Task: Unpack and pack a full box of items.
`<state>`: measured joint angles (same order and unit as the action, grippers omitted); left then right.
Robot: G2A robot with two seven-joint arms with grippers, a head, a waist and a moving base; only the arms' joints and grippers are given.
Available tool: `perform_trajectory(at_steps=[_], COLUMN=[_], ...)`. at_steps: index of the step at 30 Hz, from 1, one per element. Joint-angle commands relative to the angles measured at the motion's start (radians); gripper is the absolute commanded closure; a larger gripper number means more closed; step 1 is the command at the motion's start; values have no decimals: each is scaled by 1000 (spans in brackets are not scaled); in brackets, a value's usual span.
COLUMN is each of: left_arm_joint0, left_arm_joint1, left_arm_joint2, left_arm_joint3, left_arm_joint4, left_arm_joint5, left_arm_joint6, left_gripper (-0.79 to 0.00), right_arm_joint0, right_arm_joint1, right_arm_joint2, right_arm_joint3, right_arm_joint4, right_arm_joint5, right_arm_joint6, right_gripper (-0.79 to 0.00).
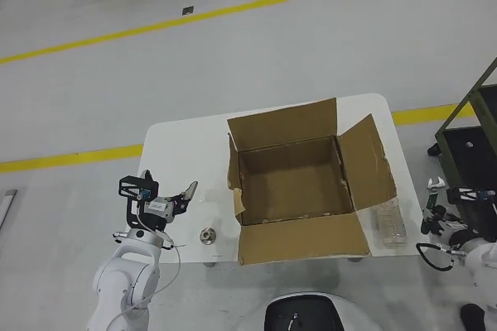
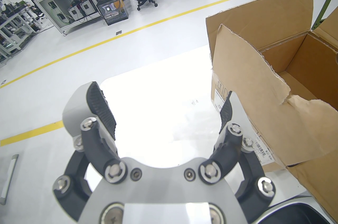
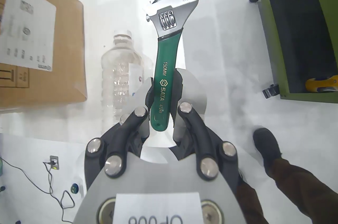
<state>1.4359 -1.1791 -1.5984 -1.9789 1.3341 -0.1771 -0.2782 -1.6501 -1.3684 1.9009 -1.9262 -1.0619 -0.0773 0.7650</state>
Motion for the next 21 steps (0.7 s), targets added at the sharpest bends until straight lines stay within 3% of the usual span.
perform_trajectory(at_steps=[1,18,19,20,21], left_arm_joint0=[0,0,0,0,0], left_arm_joint1=[0,0,0,0,0], left_arm_joint2=[0,0,0,0,0], left_arm_joint3=[0,0,0,0,0], left_arm_joint4=[0,0,0,0,0], left_arm_joint5=[0,0,0,0,0], left_arm_joint6=[0,0,0,0,0], left_gripper=[-785,-785,-785,-785,-785], right_arm_joint0=[4,75,78,80,82], right_arm_joint1=[2,16,17,18,19], right_arm_joint2=[-20,-133,-134,-135,-136], right_arm_joint3=[17,131,133,134,136], right_arm_joint4=[-21,-144,-149,-146,-142], right_arm_joint5=[3,35,36,37,37], right_arm_joint6=[10,70,75,76,75], right_gripper=[0,0,-9,-123,-160])
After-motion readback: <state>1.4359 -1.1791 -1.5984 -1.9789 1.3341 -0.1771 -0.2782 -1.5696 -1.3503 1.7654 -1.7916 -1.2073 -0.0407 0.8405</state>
